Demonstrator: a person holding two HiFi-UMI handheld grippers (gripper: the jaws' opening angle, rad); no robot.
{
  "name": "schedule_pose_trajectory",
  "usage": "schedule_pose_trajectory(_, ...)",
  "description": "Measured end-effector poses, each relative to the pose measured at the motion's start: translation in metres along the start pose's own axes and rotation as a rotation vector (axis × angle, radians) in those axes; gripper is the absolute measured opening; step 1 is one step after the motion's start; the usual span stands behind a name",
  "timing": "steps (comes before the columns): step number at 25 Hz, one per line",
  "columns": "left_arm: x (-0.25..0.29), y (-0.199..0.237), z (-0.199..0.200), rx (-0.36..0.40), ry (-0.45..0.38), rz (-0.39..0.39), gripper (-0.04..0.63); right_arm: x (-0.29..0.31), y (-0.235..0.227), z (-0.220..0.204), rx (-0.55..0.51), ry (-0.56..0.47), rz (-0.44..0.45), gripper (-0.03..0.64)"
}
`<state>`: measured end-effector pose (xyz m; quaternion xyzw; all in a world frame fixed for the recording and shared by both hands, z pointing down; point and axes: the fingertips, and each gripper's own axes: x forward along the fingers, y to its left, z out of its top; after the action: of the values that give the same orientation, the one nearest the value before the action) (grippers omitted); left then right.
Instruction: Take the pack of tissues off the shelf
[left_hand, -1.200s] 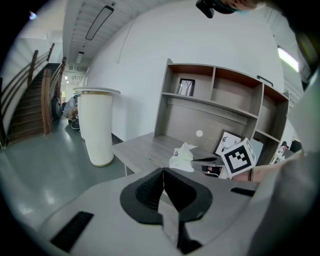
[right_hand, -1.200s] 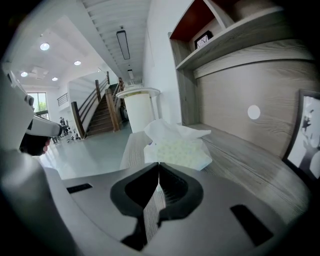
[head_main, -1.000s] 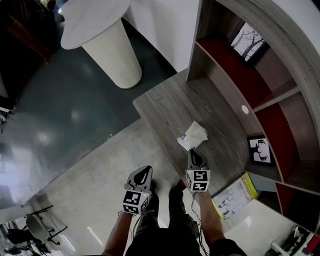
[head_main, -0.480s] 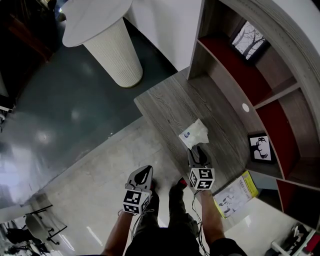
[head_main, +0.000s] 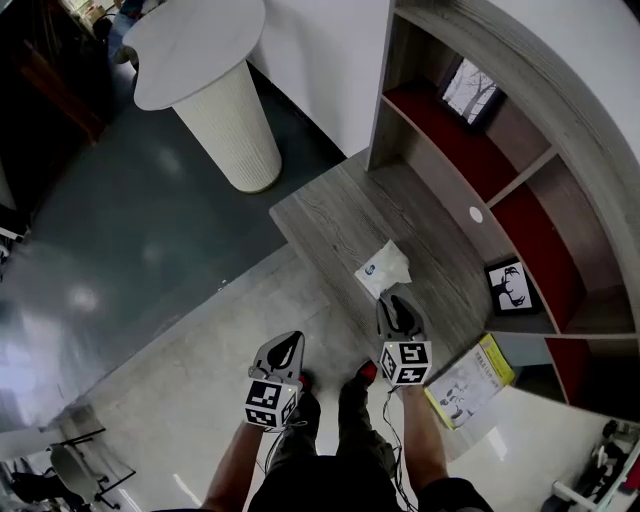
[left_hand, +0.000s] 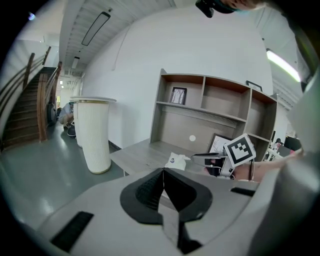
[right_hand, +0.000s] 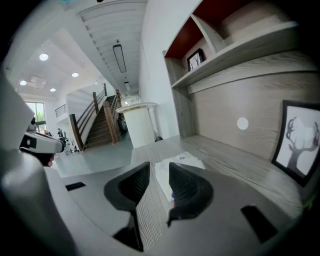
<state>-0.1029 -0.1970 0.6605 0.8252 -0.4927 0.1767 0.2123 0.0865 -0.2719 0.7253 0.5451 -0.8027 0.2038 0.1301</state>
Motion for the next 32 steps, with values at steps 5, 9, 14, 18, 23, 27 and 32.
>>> schedule_pose_trajectory(5, -0.016, -0.004, 0.022, 0.040, -0.046, -0.029, 0.008, -0.033, 0.009, 0.030, -0.010, -0.067, -0.034, 0.107)
schedule_pose_trajectory(9, -0.031, -0.013, 0.045, 0.074, -0.098, -0.065, 0.008, -0.064, 0.018, 0.056, -0.017, -0.124, -0.069, 0.089)
schedule_pose_trajectory(14, -0.048, -0.022, 0.075, 0.124, -0.168, -0.115, 0.008, -0.100, 0.039, 0.088, -0.060, -0.198, -0.106, 0.063)
schedule_pose_trajectory(18, -0.069, -0.030, 0.086, 0.148, -0.205, -0.145, 0.008, -0.129, 0.060, 0.106, -0.082, -0.259, -0.123, 0.049)
schedule_pose_trajectory(23, -0.093, -0.033, 0.100, 0.180, -0.248, -0.172, 0.008, -0.161, 0.086, 0.122, -0.082, -0.323, -0.138, 0.040)
schedule_pose_trajectory(27, -0.113, -0.032, 0.106, 0.194, -0.279, -0.190, 0.008, -0.187, 0.106, 0.128, -0.079, -0.363, -0.148, 0.038)
schedule_pose_trajectory(32, -0.137, -0.034, 0.111, 0.211, -0.306, -0.227, 0.008, -0.212, 0.125, 0.129, -0.070, -0.391, -0.168, 0.038)
